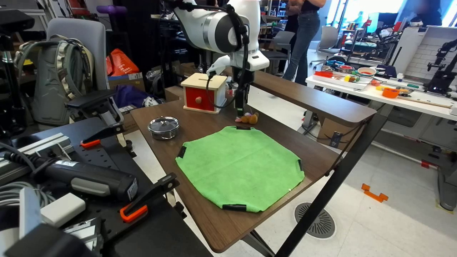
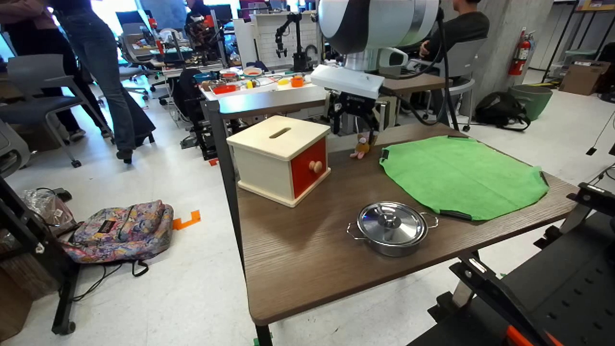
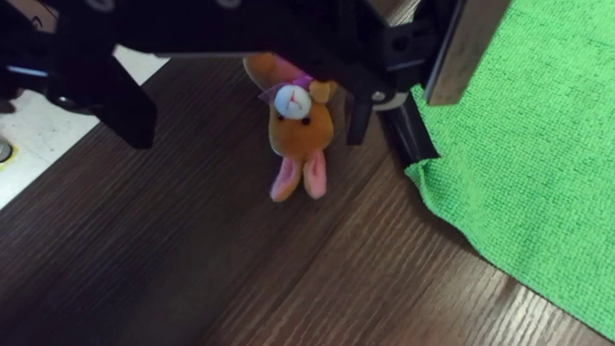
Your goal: Move the doll to the right of the drawer
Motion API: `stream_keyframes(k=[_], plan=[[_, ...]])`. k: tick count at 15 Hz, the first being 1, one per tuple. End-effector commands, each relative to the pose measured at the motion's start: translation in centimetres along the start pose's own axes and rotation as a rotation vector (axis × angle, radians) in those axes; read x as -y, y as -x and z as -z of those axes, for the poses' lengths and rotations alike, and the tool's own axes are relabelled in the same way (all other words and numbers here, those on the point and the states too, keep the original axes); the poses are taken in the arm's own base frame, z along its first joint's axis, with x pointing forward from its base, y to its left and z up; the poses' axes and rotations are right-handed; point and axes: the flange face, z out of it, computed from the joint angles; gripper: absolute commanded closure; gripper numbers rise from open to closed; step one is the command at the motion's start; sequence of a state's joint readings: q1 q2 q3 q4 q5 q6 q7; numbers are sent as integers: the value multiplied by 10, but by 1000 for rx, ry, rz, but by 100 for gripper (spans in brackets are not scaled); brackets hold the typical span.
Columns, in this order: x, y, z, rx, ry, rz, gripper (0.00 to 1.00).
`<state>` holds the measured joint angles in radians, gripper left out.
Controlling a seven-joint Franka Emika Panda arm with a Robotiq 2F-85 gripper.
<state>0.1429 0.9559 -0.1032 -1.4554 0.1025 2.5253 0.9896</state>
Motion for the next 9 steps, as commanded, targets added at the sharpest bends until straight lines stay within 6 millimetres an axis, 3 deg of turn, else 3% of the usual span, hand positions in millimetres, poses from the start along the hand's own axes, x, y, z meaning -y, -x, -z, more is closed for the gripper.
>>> stream_keyframes(k=[1,7,8,9], plan=[[4,11,49,13,-40,18,0],[0,38,131,10,-117,81,0],[15,25,105,-4,-95,51,0],[13,29,118,-1,-103,62,0]])
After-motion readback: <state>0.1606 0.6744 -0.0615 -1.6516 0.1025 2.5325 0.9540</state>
